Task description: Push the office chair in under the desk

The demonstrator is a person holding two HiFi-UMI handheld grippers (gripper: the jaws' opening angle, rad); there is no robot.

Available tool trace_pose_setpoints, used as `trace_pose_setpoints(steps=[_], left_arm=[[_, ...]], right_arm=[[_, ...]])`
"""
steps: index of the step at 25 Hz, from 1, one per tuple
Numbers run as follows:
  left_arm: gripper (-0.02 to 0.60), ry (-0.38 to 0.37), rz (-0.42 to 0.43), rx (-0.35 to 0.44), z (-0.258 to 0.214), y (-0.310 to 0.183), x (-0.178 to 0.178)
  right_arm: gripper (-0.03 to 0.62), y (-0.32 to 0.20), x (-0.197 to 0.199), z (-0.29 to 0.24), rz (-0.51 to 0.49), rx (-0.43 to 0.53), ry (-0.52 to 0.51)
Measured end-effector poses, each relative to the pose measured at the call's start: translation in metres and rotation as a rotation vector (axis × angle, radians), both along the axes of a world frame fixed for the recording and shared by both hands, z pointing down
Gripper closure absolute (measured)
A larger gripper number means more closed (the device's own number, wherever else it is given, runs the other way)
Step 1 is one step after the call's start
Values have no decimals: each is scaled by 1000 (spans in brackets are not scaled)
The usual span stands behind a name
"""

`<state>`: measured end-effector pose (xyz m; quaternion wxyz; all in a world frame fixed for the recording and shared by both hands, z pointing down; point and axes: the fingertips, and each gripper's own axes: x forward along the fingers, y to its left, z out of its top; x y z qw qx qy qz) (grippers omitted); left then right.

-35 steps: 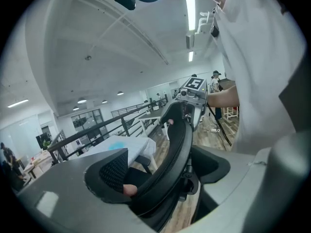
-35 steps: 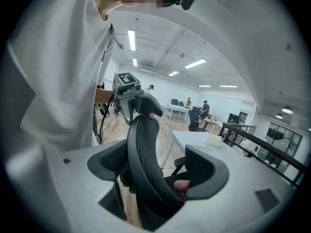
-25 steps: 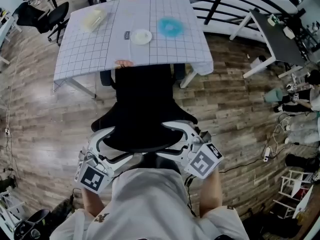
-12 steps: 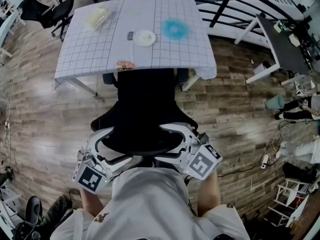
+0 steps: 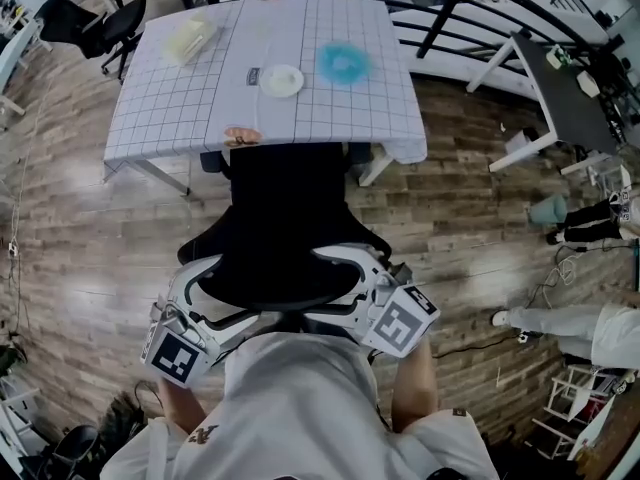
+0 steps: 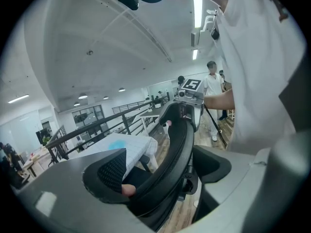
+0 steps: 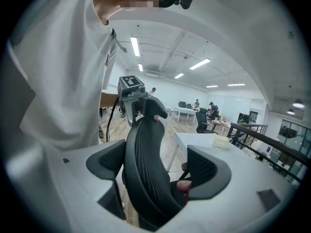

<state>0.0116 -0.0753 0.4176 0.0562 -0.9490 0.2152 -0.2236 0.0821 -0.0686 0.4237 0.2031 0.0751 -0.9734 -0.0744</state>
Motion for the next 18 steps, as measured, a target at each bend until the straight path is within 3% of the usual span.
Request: trace_pose_setpoints(steps=[7,18], left_arm=[[156,-16,-21,-3,-2,-15,10],[160,-23,15,-5,-3,-44,8]], right_arm=[[192,-14,13,1,-11,3,4],[192,-41,12,-1,16,-6,4]])
